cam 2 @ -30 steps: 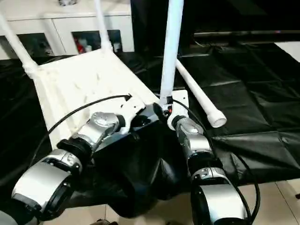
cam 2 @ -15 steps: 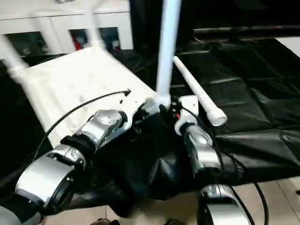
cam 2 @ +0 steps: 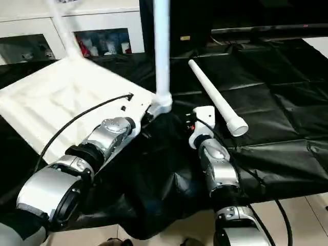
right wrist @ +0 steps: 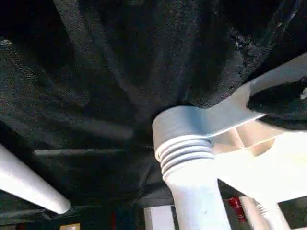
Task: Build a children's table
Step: Rotate table base
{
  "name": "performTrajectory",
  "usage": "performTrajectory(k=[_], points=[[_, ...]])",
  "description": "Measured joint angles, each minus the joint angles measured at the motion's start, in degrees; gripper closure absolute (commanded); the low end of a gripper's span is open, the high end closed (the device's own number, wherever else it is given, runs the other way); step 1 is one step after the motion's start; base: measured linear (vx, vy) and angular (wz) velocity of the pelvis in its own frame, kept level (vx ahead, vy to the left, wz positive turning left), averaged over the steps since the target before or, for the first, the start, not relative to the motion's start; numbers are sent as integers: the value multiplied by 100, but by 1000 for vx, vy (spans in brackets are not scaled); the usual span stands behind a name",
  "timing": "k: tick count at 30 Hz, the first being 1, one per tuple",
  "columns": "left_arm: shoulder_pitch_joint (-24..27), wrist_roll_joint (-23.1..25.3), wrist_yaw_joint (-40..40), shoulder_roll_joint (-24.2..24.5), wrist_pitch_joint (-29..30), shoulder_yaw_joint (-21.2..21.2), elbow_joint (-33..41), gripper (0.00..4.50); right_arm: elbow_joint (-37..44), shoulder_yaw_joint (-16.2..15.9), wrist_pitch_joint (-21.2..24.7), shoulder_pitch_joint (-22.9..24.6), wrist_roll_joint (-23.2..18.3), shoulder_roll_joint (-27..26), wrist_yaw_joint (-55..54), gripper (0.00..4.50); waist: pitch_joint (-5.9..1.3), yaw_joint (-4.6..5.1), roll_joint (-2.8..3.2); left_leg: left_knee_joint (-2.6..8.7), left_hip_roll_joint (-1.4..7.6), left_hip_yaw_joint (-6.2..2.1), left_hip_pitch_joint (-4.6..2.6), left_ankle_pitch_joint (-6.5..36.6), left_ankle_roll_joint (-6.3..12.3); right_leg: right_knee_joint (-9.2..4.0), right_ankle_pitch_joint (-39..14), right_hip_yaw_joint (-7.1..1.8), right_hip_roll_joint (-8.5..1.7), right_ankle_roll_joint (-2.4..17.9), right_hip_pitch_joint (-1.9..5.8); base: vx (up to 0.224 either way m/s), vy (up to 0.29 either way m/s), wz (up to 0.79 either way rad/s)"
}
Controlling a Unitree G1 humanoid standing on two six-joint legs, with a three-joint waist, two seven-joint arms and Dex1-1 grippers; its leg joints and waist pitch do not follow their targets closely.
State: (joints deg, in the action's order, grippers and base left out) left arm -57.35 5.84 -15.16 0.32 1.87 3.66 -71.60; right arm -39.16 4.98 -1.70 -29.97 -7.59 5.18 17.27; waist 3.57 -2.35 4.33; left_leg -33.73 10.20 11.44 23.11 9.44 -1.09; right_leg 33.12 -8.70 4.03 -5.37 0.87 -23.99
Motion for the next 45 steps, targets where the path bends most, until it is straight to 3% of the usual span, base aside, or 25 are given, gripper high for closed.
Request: performTrajectory(k=[9,15,18,22,23,29,30,32,33,38,45], points=[[-254,-51,989,443,-461,-306,65,274,-17,-62,43,-5,43,-18,24,64,-23,-68,84,-17,-1,-8,-4,15,-25,3,7,2,-1,0,17,0,0,0],[46,-101,825,967,-706,-442,862,274,-248,-256,128,-129,134,-123,84,64,-23,-104,87,-17,0,-12,1,14,-24,5,7,6,-1,0,13,0,0,0],[888,26,985,1454,-544,-481,2009,274,-385,-308,122,-257,152,-202,127,64,-25,-54,78,-18,4,-7,-1,1,0,12,6,1,0,-1,5,0,0,0],[1740,239,1401,1867,-333,-715,2784,274,-442,-307,123,-314,166,-206,163,64,-21,-130,46,-20,10,-9,7,6,-14,15,3,10,2,-6,4,0,0,0],[2103,317,1547,1957,-237,-848,3277,274,-485,-321,124,-381,169,-232,199,64,-20,-127,44,-20,12,-5,8,14,-29,13,3,4,2,-6,2,0,0,0],[3374,503,1980,2040,314,-1418,4985,274,-471,-484,105,-422,157,-341,481,64,-30,-151,-59,-26,10,3,2,14,-31,19,1,-8,1,-9,8,0,0,0],[3765,511,2069,2061,481,-1530,5341,274,-377,-537,109,-362,105,-319,754,64,-38,-129,-72,-26,9,5,-2,17,-31,18,-1,-11,1,-13,11,0,0,0],[4075,514,2131,2062,708,-1654,5573,274,-152,-601,185,-253,5,-220,1215,64,-36,-134,-95,-26,11,-1,5,15,-33,20,-1,-6,4,-15,6,0,0,0],[4398,526,2177,2065,867,-1768,5864,274,321,-789,332,-26,-170,-83,1804,64,-40,-133,-100,-26,12,-2,-2,18,-33,18,-6,-8,5,-24,15,0,0,0],[4835,559,2206,2068,1347,-2040,6391,274,1116,-1234,773,316,-410,295,2962,64,-44,-195,-108,-26,11,-12,-9,15,-34,20,-4,-7,9,-29,25,0,0,0],[5300,133,1187,2279,2323,-1888,6804,274,1243,-1182,845,409,-401,749,3217,64,-60,-237,-135,-35,9,-11,-17,15,-34,20,-12,-16,10,-63,27,0,0,0]])
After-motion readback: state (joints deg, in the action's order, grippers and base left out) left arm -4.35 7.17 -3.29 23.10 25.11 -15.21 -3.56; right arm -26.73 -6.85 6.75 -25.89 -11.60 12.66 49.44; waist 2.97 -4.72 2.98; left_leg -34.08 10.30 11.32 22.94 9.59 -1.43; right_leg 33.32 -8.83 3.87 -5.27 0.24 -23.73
